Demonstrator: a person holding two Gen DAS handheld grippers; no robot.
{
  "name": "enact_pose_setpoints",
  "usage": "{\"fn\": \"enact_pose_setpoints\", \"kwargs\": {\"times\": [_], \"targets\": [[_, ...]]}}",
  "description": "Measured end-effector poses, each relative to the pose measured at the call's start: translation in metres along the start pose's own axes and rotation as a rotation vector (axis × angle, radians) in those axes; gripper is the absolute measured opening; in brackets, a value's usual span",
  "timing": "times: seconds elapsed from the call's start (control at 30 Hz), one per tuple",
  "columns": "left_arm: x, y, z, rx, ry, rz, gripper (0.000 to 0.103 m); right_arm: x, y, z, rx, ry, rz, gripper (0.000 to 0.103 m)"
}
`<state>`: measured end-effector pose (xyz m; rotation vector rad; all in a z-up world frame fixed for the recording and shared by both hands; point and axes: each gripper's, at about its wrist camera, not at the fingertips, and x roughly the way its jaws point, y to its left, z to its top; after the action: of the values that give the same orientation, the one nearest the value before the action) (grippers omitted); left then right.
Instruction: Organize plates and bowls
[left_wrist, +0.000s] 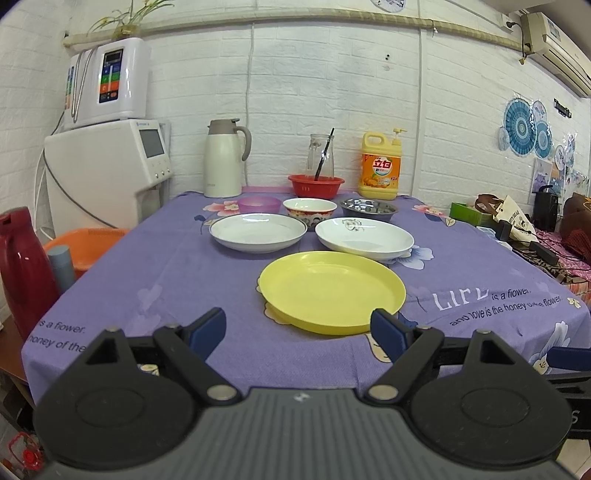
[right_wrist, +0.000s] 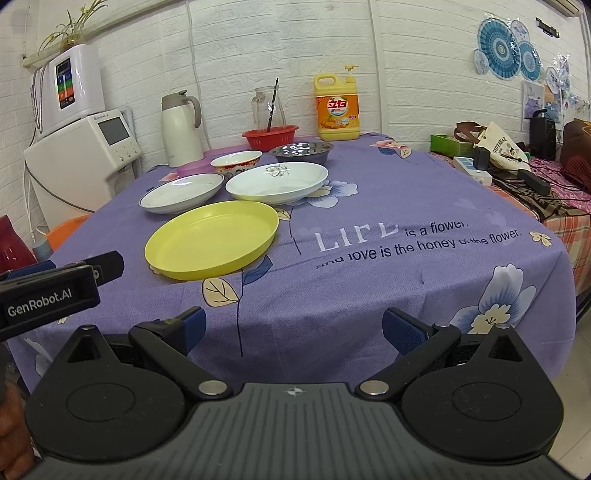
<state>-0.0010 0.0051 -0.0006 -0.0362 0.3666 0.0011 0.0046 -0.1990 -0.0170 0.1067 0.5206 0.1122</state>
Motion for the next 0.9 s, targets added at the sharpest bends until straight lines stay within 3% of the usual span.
{"fn": "enact_pose_setpoints", "kwargs": {"times": [0.57,0.77,0.9], "targets": [[0.003,0.0,-0.003,0.004,0.008,-0.002,0.084,0.003,0.001,-0.003,-0.003,0.015,0.013,0.103],[0.021,0.008,-0.002,-0.02,0.025,0.0,0.084,0.007,0.001,-0.006,-0.007,0.015,0.027,0.103],[0.046,0.02,0.004,-0.031,0.051,0.016,0.084,0.014,0.0,-0.005,-0.009,-0.009,0.087,0.103]]}}
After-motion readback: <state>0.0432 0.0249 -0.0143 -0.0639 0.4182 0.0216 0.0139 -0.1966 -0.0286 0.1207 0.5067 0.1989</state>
